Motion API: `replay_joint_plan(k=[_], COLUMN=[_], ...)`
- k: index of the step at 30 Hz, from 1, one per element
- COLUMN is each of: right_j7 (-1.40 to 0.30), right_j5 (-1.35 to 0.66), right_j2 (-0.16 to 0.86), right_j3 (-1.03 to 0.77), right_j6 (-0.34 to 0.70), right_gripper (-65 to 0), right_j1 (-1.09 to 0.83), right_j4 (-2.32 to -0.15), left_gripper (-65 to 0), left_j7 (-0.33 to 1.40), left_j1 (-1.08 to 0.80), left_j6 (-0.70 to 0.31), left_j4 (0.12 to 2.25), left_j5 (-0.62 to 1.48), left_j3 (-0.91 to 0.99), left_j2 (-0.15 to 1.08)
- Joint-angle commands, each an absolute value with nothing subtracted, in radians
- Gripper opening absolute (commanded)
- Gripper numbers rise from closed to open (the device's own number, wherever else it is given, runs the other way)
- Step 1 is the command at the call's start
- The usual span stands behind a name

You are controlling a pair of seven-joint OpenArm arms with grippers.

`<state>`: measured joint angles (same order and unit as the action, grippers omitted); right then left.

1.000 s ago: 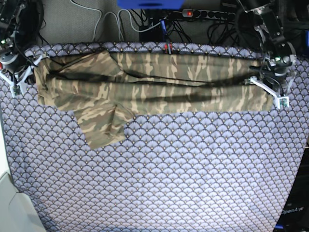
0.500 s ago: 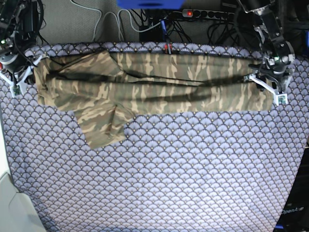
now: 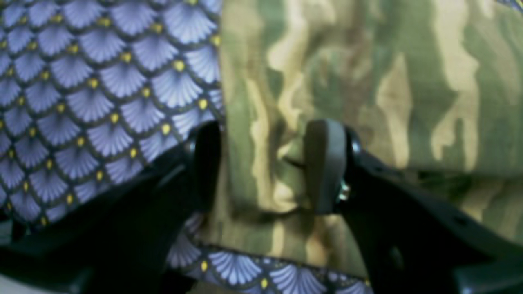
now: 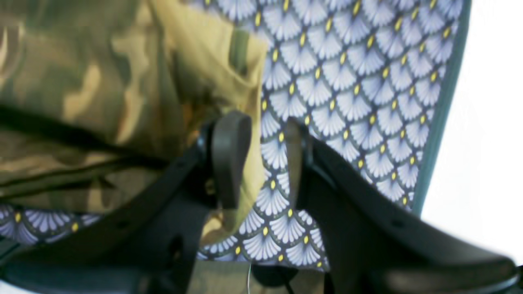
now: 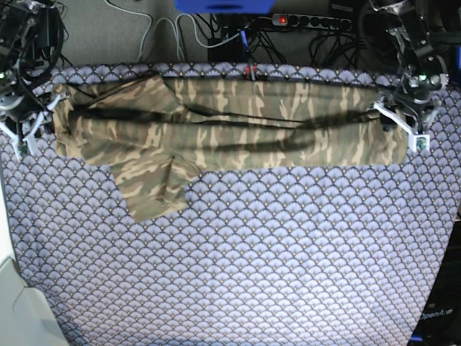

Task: Fold the T-shirt properly
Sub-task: 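Lower the hem onto the folded shirt and hold both grippers there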

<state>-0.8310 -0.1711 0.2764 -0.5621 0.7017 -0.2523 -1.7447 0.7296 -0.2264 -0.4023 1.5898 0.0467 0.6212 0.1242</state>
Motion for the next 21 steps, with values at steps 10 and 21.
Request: replay_joint_plan(k=[10, 21], right_j7=[-0.989, -1.009], right_j5=[-0.173, -0.17], right_j2=[0.294, 0.311], right_j3=[-0.567, -0.503], right_j6=[0.698, 0.698], right_gripper=[-44.6, -44.6], right_j1=[-0.165, -0.17], right_j4=[-1.764, -1.759], left_gripper=[-31.8, -31.8], left_j7=[0.71, 0.71], left_j1=[-0.226, -0.219], left_j6=[-0.412, -0.412], left_j4=[1.61, 1.598], left_j5=[0.056, 0.058], left_j3=[0.624, 0.621], left_j2=[0.14, 0.156])
